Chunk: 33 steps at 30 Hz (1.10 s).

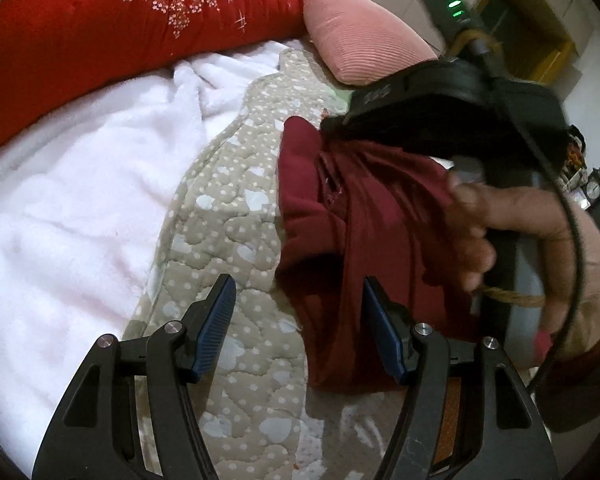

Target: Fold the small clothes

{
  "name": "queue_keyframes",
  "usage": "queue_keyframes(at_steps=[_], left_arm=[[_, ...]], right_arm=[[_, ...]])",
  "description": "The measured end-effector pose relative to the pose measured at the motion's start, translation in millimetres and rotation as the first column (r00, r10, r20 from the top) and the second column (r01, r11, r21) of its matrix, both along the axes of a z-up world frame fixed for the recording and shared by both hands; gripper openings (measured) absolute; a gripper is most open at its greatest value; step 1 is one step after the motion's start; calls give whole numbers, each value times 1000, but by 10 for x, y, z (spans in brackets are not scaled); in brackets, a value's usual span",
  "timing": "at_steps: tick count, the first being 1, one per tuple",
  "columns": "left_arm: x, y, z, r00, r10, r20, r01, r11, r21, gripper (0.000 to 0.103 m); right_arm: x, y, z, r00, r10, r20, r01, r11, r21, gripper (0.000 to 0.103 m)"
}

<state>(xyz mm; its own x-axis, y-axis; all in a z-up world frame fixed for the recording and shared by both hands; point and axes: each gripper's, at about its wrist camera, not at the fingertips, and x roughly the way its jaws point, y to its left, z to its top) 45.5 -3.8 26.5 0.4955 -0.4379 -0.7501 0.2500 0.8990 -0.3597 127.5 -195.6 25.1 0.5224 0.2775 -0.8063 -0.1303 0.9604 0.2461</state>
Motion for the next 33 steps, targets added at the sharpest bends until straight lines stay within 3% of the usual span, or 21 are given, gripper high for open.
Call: queue_keyframes(at_steps=[3, 5, 7, 8, 13, 18, 23, 25, 28, 31, 33], left_arm=[[-6, 7, -1, 1000, -3, 2, 3, 1000, 1, 65], [-6, 16, -5, 1000, -3, -2, 3, 1000, -6, 65], [-2, 24, -9, 1000, -2, -5, 2, 1000, -10, 65], [-8, 28, -7, 1000, -1, -5, 1, 1000, -12, 65], [-20, 24, -14, 1000, 4, -1, -4, 1000, -13, 65], [-27, 26, -24, 1000, 4, -4, -4, 1000, -16, 65], [-26, 18, -32, 1000, 5, -3, -5, 1000, -14, 65], [-23, 19, -32, 1000, 6, -3, -6, 1000, -14, 65], [-25, 13, -31, 1000, 5, 2, -5, 1000, -13, 66], [-15, 30, -12, 1000, 3, 11, -2, 998, -61, 68], [23, 36, -5, 1000, 3, 6, -2, 994, -112, 74]], right_arm=[[25, -29, -85, 1000, -16, -25, 16, 1000, 17, 5], [-30, -97, 15, 1000, -28, -12, 29, 998, 50, 13], [-109, -152, 119, 1000, -20, -16, 22, 996, 88, 54], [-127, -133, 150, 1000, -15, -23, 17, 996, 90, 59], [-93, 94, 148, 994, 15, -112, -17, 1000, -17, 60], [24, 349, 62, 989, 39, -146, -60, 987, -147, 78], [111, 492, -98, 986, 59, -157, -101, 955, -278, 82], [89, 493, -121, 990, 58, -128, -93, 953, -288, 80], [23, 425, -101, 996, 46, -71, -65, 953, -295, 53], [-50, 188, 32, 997, 52, -58, -61, 986, -158, 24], [-103, -41, 132, 998, 42, -51, -44, 999, -29, 21]])
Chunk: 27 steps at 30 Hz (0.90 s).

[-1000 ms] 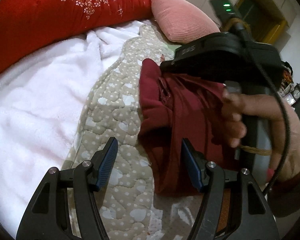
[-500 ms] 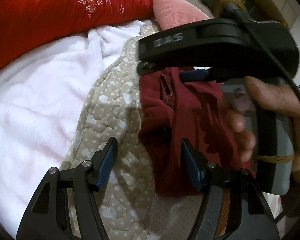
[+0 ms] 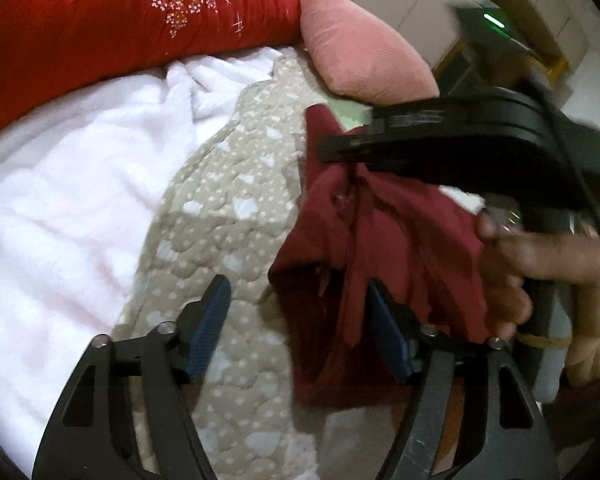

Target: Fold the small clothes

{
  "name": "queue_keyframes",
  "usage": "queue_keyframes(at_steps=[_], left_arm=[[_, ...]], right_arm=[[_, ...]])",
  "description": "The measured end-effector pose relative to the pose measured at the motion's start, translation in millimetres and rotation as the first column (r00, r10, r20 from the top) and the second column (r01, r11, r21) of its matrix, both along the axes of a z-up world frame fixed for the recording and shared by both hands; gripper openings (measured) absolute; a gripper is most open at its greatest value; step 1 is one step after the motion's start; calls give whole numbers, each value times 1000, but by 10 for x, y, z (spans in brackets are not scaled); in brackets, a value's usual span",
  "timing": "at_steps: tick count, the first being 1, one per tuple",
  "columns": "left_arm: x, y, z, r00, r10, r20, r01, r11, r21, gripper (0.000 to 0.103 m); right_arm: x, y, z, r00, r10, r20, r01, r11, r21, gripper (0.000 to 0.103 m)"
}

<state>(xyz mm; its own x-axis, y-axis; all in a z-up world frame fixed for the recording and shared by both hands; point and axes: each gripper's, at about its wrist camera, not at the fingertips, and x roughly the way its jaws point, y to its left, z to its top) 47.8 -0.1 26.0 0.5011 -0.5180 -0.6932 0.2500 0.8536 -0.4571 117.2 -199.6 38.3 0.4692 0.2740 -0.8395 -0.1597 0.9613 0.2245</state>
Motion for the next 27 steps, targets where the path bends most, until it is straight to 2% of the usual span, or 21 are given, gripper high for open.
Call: queue_keyframes(at_steps=[3, 6, 9, 12, 13, 14, 16, 20, 23, 24, 26, 27], left_arm=[[45, -67, 32, 1000, -19, 14, 19, 999, -44, 74], [54, -185, 40, 998, -53, 37, 55, 997, -55, 74], [10, -267, 30, 995, -75, 66, 76, 997, -17, 72], [45, -223, 2, 996, -71, 46, 74, 996, -50, 56], [51, -194, -12, 997, -68, 34, 70, 996, -62, 51], [82, -159, -40, 998, -63, 10, 63, 994, -86, 49], [104, -127, -67, 998, -57, -9, 55, 992, -112, 47], [52, -126, -48, 999, -51, 2, 51, 993, -107, 45], [30, -146, -38, 999, -51, 11, 52, 994, -99, 43], [24, -143, -39, 999, -52, 10, 53, 994, -101, 43], [22, -143, -47, 999, -51, 7, 51, 994, -99, 41], [24, -140, -52, 999, -49, 4, 49, 994, -98, 40]], right_arm=[[-146, -236, 92, 1000, -21, 20, 19, 991, 132, 19], [-223, -322, 106, 999, -30, 20, 26, 983, 182, 19], [-267, -298, 59, 999, -38, 9, 36, 982, 183, 19], [-213, -269, 33, 999, -31, 8, 29, 984, 177, 19], [-201, -265, 30, 999, -32, 3, 31, 985, 171, 25], [-180, -268, 26, 999, -36, -8, 37, 985, 167, 42], [-160, -258, 29, 998, -47, -36, 52, 987, 155, 63], [-116, -127, 34, 998, -39, -57, 41, 998, 41, 66], [-47, 9, -6, 997, -14, -82, 17, 1000, 25, 66], [-21, 72, -24, 996, -5, -91, 7, 1000, 15, 68], [37, 210, -58, 995, 11, -99, -15, 999, -39, 79], [78, 285, -98, 994, 17, -112, -26, 997, -78, 80]])
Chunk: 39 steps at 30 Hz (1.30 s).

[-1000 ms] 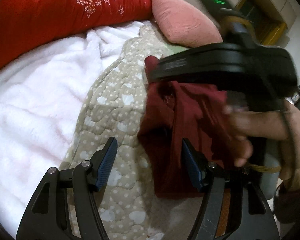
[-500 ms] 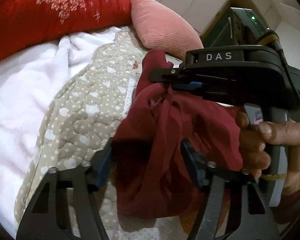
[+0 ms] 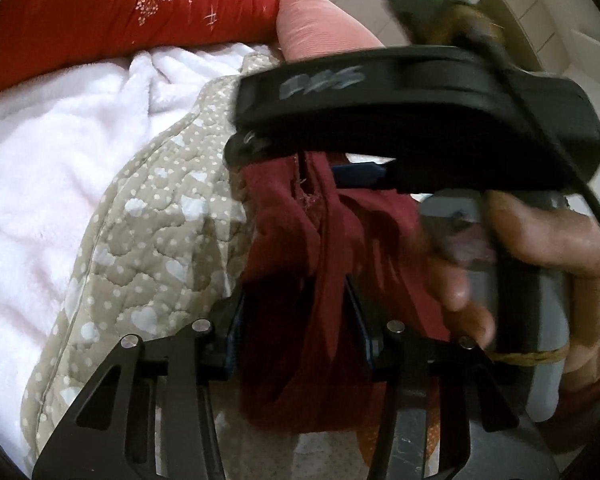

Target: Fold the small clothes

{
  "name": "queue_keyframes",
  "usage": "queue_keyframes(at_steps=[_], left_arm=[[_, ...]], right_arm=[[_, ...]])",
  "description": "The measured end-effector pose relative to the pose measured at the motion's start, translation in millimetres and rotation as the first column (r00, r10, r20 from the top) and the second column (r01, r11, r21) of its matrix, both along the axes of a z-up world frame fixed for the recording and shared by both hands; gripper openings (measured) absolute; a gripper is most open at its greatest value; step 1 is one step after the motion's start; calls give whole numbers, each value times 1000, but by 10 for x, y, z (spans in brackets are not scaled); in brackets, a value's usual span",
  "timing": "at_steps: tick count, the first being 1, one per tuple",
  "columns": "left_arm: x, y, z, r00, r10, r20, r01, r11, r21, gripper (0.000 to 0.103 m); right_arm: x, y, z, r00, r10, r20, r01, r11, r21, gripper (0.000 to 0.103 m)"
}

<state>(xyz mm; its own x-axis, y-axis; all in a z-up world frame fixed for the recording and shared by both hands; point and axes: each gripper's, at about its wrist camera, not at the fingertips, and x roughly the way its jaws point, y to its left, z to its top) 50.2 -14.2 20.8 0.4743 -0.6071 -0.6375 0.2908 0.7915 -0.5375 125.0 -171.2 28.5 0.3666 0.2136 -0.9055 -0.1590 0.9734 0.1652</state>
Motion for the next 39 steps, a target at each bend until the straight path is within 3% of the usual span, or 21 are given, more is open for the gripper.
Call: queue_keyframes(at_steps=[4, 7, 8, 9, 12, 17, 19, 22, 30, 39], left_arm=[[-12, -1, 12, 1000, -2, 5, 2, 1000, -1, 39], [-28, -19, 28, 1000, -10, 17, 10, 1000, 1, 39], [-41, -36, 44, 1000, -20, 23, 20, 1000, 2, 39], [-68, -64, 70, 999, -29, 36, 28, 1000, 12, 39], [-155, -129, 133, 995, -56, 81, 52, 997, 49, 39], [-297, -262, 273, 988, -89, 125, 82, 995, 61, 36], [-346, -346, 381, 983, -113, 143, 104, 992, 67, 26], [-418, -506, 527, 978, -136, 161, 124, 989, 82, 20], [-599, -1166, 881, 949, -254, 188, 240, 966, 96, 18], [-878, -2041, 819, 915, -372, 160, 356, 927, 120, 18]], right_arm=[[81, 153, -125, 998, 57, -3, -57, 989, -134, 79], [46, 23, -101, 998, 36, 44, -30, 991, -132, 49], [22, -45, -59, 998, 26, 58, -20, 995, -94, 37], [-17, -130, -6, 997, 12, 78, -9, 999, -46, 32], [-174, -340, 170, 989, -18, 148, 5, 996, 91, 24], [-478, -632, 406, 975, -41, 219, -3, 980, 199, 20], [-569, -676, 540, 971, -41, 235, -7, 979, 202, 20], [-716, -856, 667, 964, -49, 261, -6, 978, 207, 19], [-1208, -1579, 1060, 934, -124, 335, 52, 975, 215, 18], [-1673, -2509, 1007, 912, -244, 329, 174, 958, 227, 17]])
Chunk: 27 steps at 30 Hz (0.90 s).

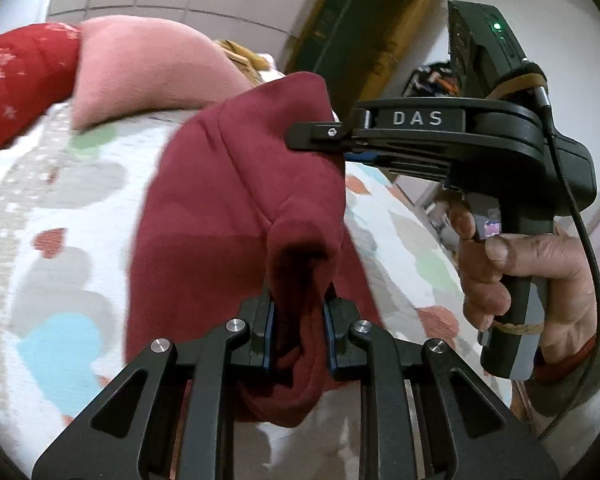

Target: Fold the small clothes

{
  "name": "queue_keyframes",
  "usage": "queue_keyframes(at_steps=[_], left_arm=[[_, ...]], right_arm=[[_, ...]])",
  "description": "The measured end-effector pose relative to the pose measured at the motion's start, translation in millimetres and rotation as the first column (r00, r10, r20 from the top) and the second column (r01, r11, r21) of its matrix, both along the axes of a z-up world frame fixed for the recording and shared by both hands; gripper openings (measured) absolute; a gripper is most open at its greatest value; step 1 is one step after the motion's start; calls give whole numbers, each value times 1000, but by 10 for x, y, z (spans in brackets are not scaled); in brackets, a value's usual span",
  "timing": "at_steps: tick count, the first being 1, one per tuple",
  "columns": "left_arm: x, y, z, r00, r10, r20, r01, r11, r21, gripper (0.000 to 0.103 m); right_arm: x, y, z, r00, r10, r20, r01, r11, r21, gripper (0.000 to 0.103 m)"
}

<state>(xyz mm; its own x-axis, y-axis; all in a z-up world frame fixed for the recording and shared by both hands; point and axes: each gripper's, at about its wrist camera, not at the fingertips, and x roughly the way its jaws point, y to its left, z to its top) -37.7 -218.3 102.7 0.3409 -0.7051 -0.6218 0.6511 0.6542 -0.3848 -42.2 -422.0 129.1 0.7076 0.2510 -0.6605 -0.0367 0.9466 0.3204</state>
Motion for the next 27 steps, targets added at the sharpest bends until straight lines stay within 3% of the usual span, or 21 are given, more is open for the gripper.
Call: queue_keyframes(at_steps=[7, 11, 14, 16, 19, 22, 27], left_arm=[[-25, -546, -348, 996, -61, -61, 66, 994, 83, 18], [-103, -537, -279, 989, -124, -83, 131, 987, 93, 22], [-199, -294, -87, 988, -157, -17, 158, 982, 107, 31], [-270, -94, 25, 989, -143, 36, 138, 983, 117, 31], [-173, 207, 71, 994, -79, 77, 69, 989, 129, 38], [12, 367, -18, 996, 21, 87, -35, 986, 165, 40], [33, 294, -283, 998, 50, 27, -55, 980, 190, 40]], right_arm=[[-85, -500, -452, 988, -123, -88, 120, 992, -38, 17], [-14, -616, -801, 972, -171, -160, 170, 985, -21, 19], [-132, -657, -748, 971, -204, -127, 202, 979, -32, 22], [-320, -727, -639, 969, -220, -113, 225, 974, 29, 27], [-681, -747, -518, 976, -203, -77, 213, 964, 158, 55], [-888, -605, -552, 985, -147, -88, 163, 961, 223, 57], [-851, -366, -799, 984, -98, -147, 137, 947, 292, 57]])
